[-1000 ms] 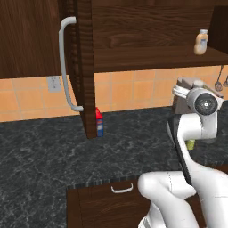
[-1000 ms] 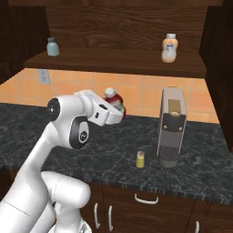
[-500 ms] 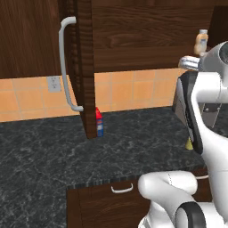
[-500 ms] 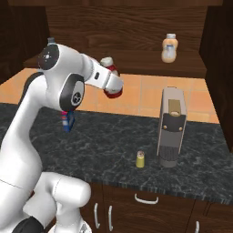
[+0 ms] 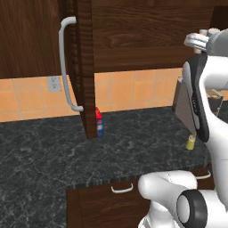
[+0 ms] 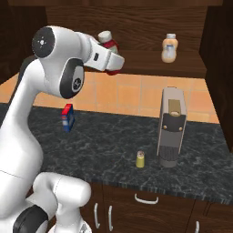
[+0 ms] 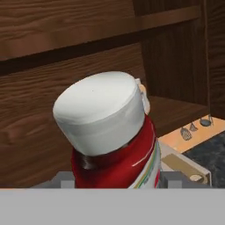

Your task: Put the shaker and condiment bottle from the counter next to their counterparts in the cabinet.

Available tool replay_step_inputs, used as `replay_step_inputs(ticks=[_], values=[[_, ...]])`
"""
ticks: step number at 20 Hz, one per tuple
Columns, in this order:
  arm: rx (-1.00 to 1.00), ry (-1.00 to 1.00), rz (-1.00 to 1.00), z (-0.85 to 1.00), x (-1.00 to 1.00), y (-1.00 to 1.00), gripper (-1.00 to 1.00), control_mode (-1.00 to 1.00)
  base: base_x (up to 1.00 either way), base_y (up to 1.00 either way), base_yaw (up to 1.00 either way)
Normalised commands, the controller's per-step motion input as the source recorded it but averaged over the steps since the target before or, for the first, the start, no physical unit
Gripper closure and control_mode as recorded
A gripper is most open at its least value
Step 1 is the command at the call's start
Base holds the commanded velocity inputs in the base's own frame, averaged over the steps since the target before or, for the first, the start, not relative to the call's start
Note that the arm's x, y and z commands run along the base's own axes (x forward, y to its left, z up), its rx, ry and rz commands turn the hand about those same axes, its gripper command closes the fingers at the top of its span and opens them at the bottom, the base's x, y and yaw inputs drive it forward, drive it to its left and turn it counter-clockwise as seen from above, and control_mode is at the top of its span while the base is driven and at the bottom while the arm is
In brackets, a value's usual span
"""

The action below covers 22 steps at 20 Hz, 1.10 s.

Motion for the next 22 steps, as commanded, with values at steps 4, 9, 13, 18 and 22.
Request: replay_step_inputs(ticks=[4,9,13,18,22], values=[[-0.02,-0.23,0.02,-0.08,0.50,0.00,1.00,-1.00,0.00,0.00,0.00],[-0.01,-0.01,-0.01,0.01,0.71,-0.05,1.00,-1.00,0.00,0.00,0.00],[0.00,0.03,-0.10,0.28,0.60,-0.38,1.00,-1.00,0.00,0.00,0.00],[0.00,0.03,-0.05,0.06,0.13,-0.12,1.00,-1.00,0.00,0.00,0.00],[0.00,0.12,-0.01,0.00,0.28,-0.10,1.00,-1.00,0.00,0.00,0.00]])
